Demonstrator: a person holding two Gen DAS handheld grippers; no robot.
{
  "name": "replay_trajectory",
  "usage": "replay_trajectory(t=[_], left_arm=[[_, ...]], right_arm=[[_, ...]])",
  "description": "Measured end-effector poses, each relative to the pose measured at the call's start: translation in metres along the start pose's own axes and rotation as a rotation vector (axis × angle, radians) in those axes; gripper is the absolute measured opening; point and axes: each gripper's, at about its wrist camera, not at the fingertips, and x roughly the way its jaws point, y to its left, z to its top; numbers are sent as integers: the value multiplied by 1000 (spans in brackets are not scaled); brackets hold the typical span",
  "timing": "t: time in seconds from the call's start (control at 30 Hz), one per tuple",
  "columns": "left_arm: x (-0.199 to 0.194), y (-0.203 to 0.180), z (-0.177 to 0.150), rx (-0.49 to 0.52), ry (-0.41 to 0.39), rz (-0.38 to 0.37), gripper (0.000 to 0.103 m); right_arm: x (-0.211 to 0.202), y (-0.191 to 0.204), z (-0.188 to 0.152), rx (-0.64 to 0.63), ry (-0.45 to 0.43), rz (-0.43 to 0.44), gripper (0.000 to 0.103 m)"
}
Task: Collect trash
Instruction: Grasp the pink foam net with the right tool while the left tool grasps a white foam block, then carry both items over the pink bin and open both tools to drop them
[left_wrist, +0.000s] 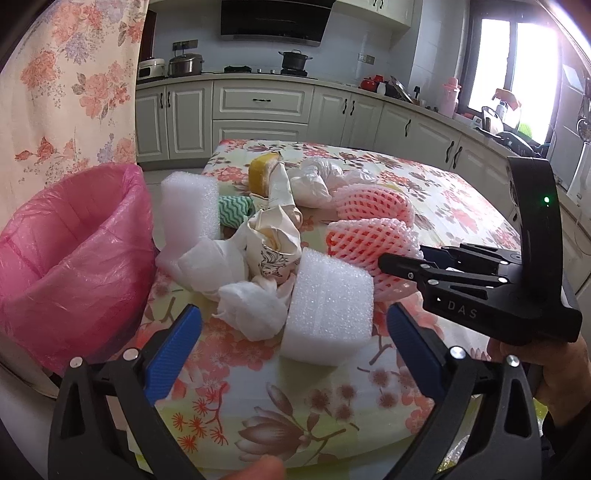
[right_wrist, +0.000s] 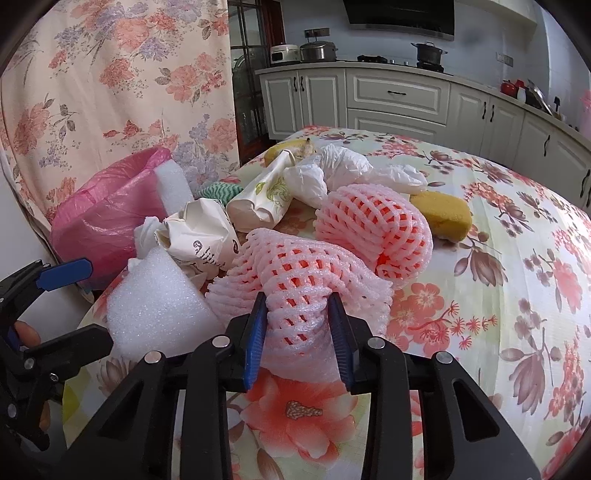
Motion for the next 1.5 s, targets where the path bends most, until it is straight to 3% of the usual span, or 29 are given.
replay_trajectory(t=[0.23,0.4,0.47,0.63,0.9,1.2,1.5], left_arm=[[9,-4,-1,-1,26,-18,85],[15,-8,-1,6,60,-44,57],[16,-11,-2,18,65,-52,51],[12,-10,0,9,56,-81,50],[-17,-5,20,-8,-23,-94,50],[-55,17,49,-39,-120,-47,50],[-71,35,59,-69,-163,-17,50]], right_arm=[[-14,-4,1,21,-26,-10,31],[-22,-6,3,30,-41,-20,31],[-24,-7,3,32,-48,-22,31],[-31,-9,4,45,-70,-34,31],[-47,-12,10,57,-115,-44,31],[-59,-6,28,42,-158,-40,31],[-67,-4,47,27,-184,-45,31]])
